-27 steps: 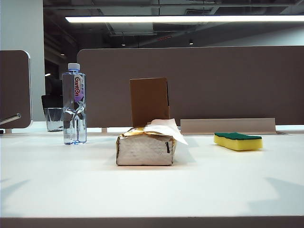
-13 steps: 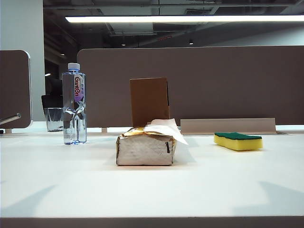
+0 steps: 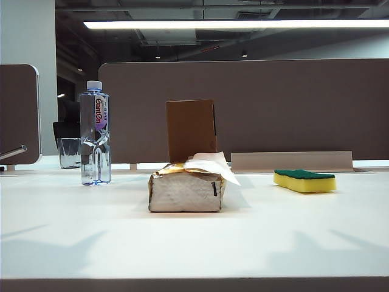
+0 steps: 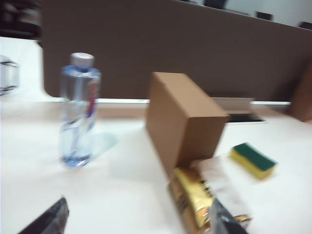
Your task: Move the sponge from right to left to wipe the table, avoiding obstacles on the table, and finally reaching the bottle of mineral water.
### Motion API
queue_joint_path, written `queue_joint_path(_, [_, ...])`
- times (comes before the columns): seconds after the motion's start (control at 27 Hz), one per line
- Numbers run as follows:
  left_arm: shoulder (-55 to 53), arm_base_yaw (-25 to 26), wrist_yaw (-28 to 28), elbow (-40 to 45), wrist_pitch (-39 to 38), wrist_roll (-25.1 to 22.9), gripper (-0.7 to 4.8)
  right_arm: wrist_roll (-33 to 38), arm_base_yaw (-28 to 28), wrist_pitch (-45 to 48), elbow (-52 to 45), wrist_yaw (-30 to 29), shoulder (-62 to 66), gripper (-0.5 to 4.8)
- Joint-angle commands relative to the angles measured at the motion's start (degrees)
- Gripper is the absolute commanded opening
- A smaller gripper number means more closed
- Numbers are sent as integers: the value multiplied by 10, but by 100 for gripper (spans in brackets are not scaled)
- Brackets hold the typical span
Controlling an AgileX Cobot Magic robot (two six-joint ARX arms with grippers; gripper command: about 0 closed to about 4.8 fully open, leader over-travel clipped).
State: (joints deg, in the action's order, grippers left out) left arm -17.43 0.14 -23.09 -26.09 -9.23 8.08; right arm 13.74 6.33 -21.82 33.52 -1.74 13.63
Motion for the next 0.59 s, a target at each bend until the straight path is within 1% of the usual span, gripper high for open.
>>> queue_joint_path(0.04, [-35, 0, -55, -21, 40, 16, 376, 3, 1, 6, 56, -29, 75, 231])
queue_joint_path(0.11, [-49, 0, -67, -27, 44, 20, 376, 3, 1, 5, 83, -44, 116, 245])
queue_joint_path(0.3, [-58, -7, -75, -29, 59, 20, 376, 2, 0, -4, 132, -75, 194, 248])
queue_joint_path(0.37, [-58, -12, -77, -29, 59, 20, 376, 2, -3, -14, 151, -74, 226, 277])
queue_joint_path(0.41, [-58, -15, -77, -29, 59, 20, 376, 2, -7, -18, 160, -75, 242, 287])
queue_joint_path(0.48, [-59, -19, -77, -29, 60, 20, 376, 2, -17, -21, 170, -77, 263, 289])
queue_joint_path(0.59, [-59, -22, -78, -29, 59, 20, 376, 2, -46, -17, 181, -108, 291, 289])
